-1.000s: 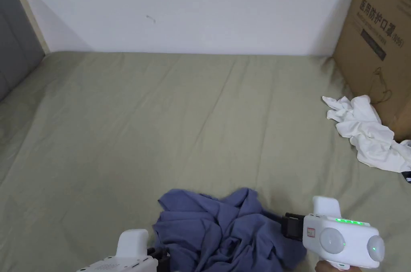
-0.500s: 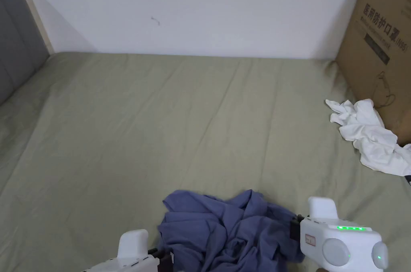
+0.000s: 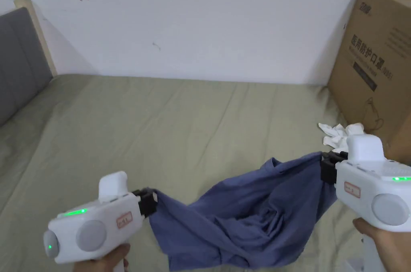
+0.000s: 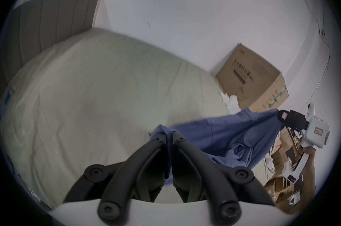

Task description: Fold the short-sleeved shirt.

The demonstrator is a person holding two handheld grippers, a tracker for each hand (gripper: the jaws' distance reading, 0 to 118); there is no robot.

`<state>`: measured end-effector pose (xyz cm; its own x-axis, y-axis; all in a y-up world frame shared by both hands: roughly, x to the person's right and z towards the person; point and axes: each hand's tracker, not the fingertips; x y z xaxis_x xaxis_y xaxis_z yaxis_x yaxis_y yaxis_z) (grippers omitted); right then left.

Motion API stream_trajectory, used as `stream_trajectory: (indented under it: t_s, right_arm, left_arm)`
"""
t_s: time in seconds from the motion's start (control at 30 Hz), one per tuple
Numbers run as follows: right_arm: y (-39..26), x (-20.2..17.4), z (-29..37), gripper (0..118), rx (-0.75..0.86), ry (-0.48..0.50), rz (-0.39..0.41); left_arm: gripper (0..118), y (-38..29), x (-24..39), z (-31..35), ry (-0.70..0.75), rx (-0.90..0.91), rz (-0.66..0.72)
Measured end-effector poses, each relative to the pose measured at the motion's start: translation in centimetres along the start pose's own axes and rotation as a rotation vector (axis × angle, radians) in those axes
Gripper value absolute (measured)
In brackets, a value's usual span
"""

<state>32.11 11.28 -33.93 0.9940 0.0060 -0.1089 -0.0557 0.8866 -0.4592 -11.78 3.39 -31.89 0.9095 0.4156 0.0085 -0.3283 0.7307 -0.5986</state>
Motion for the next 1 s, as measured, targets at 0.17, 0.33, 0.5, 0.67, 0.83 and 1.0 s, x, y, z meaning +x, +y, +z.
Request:
stream_trajectory:
  t_s: [0.17,0.33,0.5,0.67,0.83,1.0]
  right_arm:
    - [5.2,0.3,-0.4,13,0.062,-0.02,-0.008]
    - [10.0,0.3,-1.5,13,0.116,-0.047,-0.016]
    - [14.3,0.2,-2.7,13,0.162,-0.074,-0.008]
    - [17.8,0.0,-4.1,13,0.192,-0.099,0.006]
    - [19.6,-0.4,-5.5,13,0.202,-0.116,-0.008]
    - [19.1,-0.7,-7.7,13,0.184,-0.131,-0.033]
  left_arm:
    - [9,8.1,0.5,0.7,0.0,0.114,-0.017]
    - [9,14.8,0.8,0.6,0.04,0.183,-0.054]
    - [9,20.4,1.3,0.0,0.05,0.226,-0.069]
    - [9,25.1,2.6,-0.9,0.083,0.266,-0.123]
    - [9,28.6,3.7,-1.8,0.093,0.284,-0.139]
    - [9,29.4,3.8,-3.7,0.103,0.286,-0.153]
